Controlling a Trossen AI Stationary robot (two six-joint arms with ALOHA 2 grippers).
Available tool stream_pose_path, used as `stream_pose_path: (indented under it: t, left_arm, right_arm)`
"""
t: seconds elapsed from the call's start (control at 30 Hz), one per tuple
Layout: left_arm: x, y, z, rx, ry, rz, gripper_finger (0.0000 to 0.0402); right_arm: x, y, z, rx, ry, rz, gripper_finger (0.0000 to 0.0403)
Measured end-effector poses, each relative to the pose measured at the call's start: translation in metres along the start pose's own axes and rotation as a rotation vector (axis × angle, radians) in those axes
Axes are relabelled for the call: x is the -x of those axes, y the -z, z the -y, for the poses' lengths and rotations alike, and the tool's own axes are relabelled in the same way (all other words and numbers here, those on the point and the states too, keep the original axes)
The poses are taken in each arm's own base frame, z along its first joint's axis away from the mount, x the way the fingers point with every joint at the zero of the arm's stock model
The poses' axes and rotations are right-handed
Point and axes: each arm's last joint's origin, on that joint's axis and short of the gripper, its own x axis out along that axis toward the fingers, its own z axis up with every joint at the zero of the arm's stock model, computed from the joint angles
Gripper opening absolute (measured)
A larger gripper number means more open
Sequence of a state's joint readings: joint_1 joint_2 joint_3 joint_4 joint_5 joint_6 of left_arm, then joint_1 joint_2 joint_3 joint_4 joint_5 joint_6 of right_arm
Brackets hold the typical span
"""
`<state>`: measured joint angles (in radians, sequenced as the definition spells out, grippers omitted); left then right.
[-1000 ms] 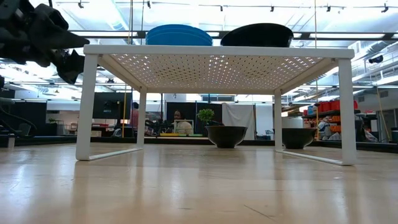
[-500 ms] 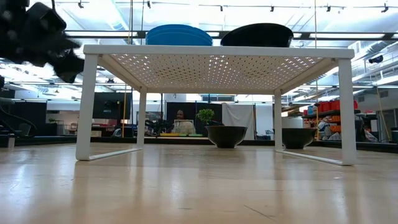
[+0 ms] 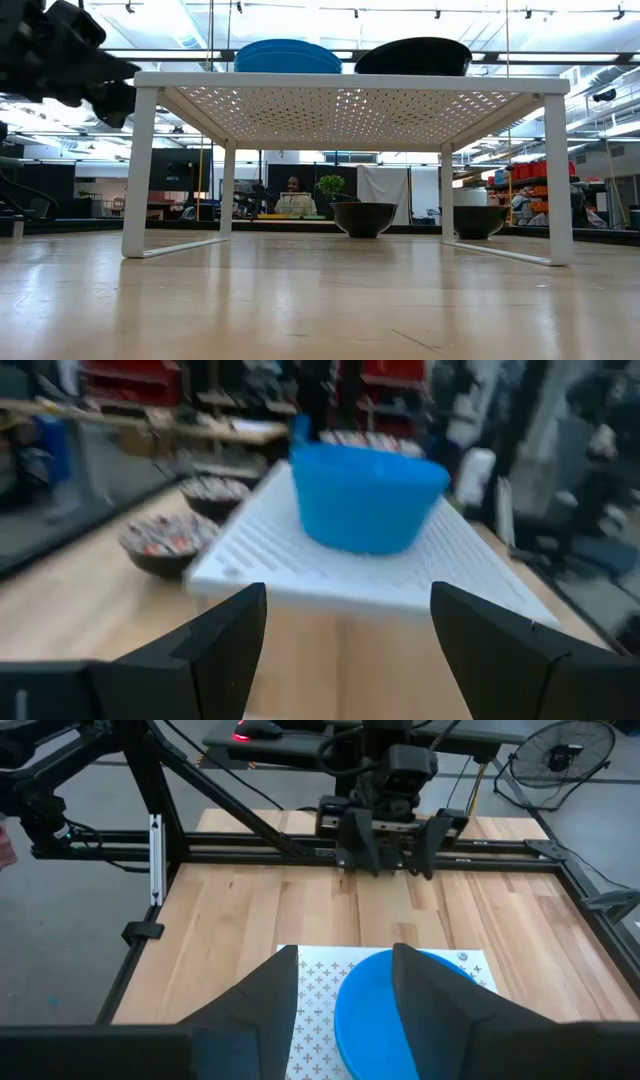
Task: Pick & Place Mini bowls
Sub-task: Stack the left orange patterned bowl on top of the orange patterned bowl on the shelf
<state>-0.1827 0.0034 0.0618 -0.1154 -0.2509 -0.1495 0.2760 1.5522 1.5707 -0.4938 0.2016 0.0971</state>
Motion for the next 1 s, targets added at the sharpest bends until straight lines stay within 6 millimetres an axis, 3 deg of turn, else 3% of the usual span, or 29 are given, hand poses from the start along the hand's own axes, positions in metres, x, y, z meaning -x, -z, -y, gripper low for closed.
stream_pose_path:
  t: [0.2,0.4,0.67,1.0]
  left_arm:
    - [-0.004,0.002,-0.001,0.021,0.008,0.11,0.0288]
    - [-0.004,0.002,-0.001,-0.005,0.034,0.11,0.0288]
    - [-0.004,0.001,-0.004,0.031,-0.09,0.134,0.0288]
    - [-0.004,0.0,-0.003,0.031,-0.035,0.138,0.0288]
  right_arm:
    - [0.0,0.0,0.0,0.0,0.0,0.0,0.0164]
    - [0.0,0.0,0.0,0.0,-0.001,0.001,0.0164]
    - [0.0,0.002,0.002,-0.005,0.006,-0.02,0.0164]
    - [0.028,0.02,0.047,-0.259,0.166,-0.262,0.0164]
